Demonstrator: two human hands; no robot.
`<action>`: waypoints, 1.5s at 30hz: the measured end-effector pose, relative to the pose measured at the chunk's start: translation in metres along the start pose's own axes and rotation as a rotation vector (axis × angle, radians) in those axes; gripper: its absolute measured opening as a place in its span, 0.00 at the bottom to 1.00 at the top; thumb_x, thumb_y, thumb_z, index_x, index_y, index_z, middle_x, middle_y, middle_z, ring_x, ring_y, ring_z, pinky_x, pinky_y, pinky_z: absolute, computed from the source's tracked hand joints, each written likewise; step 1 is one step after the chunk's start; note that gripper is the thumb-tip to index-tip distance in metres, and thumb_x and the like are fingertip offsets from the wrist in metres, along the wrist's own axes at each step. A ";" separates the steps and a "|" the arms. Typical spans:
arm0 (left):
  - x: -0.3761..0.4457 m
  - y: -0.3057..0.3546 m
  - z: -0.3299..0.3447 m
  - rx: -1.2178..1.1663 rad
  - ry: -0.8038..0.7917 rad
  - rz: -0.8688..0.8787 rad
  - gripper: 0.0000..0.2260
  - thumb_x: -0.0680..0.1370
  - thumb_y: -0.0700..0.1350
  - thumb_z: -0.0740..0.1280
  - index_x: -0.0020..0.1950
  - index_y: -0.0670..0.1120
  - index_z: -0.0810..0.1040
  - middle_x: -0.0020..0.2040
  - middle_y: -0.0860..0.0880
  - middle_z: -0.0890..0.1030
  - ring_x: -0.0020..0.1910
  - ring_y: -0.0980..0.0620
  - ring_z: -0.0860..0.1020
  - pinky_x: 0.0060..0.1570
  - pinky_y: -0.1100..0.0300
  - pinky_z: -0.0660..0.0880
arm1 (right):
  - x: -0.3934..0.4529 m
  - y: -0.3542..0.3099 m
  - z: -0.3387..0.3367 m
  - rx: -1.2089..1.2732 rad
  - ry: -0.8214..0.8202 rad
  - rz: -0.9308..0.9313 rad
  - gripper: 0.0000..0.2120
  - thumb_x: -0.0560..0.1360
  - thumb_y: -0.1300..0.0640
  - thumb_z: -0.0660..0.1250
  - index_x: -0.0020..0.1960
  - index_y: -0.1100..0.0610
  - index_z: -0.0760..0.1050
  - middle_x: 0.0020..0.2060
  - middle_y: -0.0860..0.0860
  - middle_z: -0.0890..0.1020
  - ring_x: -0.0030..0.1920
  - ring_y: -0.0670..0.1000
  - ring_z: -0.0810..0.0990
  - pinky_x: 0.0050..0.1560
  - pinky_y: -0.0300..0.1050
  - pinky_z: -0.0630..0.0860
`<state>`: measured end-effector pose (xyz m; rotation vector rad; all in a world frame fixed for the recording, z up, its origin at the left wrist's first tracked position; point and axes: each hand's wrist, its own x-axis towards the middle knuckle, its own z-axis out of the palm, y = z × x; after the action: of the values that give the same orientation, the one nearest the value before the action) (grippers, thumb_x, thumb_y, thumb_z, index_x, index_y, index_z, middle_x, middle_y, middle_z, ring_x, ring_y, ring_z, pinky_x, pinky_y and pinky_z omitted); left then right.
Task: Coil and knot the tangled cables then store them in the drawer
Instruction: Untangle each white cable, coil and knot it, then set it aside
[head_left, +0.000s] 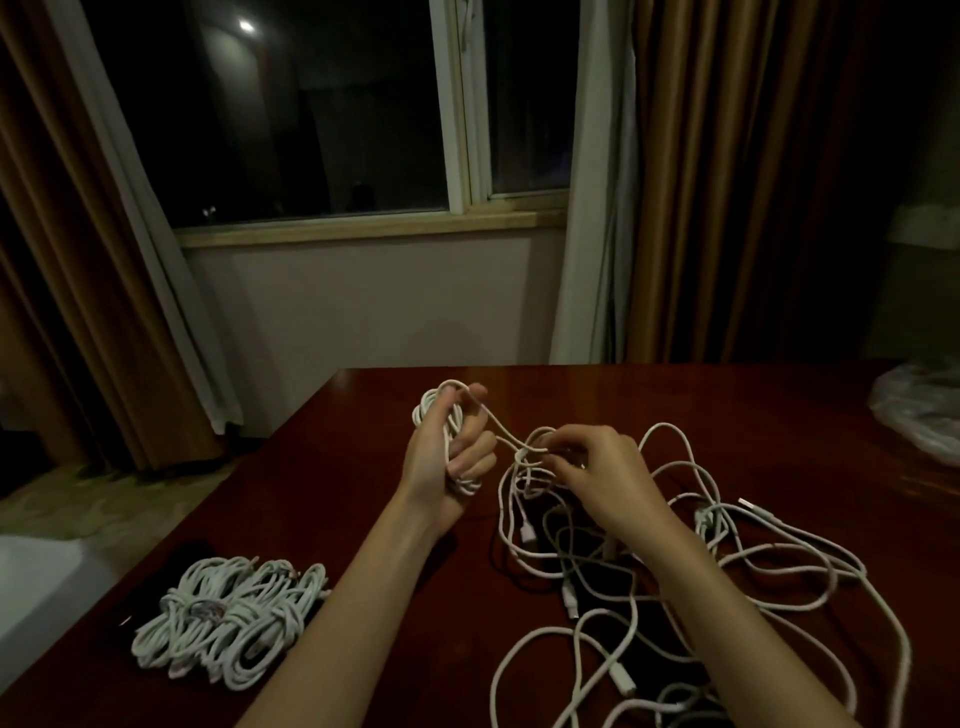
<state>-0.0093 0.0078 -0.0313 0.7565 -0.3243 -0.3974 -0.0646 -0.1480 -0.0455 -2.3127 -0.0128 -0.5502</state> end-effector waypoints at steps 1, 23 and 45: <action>0.001 0.000 -0.002 -0.006 0.014 -0.016 0.17 0.84 0.49 0.52 0.44 0.43 0.74 0.20 0.54 0.61 0.15 0.61 0.58 0.14 0.69 0.56 | 0.001 0.002 -0.001 0.020 0.030 0.019 0.07 0.77 0.59 0.68 0.54 0.54 0.82 0.46 0.45 0.83 0.48 0.42 0.80 0.46 0.32 0.75; 0.012 -0.047 0.021 0.610 -0.027 -0.014 0.05 0.72 0.42 0.72 0.46 0.45 0.80 0.34 0.43 0.74 0.17 0.59 0.62 0.17 0.68 0.59 | 0.006 -0.005 -0.044 0.938 0.090 0.147 0.11 0.78 0.57 0.64 0.47 0.62 0.82 0.34 0.52 0.83 0.36 0.48 0.82 0.37 0.35 0.77; -0.008 -0.006 -0.010 0.649 -0.135 -0.341 0.11 0.78 0.39 0.58 0.36 0.44 0.73 0.22 0.54 0.68 0.17 0.60 0.63 0.19 0.69 0.57 | 0.003 -0.027 0.007 -0.001 -0.039 -0.268 0.13 0.80 0.50 0.60 0.62 0.49 0.76 0.58 0.43 0.78 0.59 0.41 0.74 0.68 0.41 0.66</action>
<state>-0.0139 0.0134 -0.0440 1.4333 -0.4603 -0.6796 -0.0639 -0.1242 -0.0312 -2.3371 -0.3459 -0.6375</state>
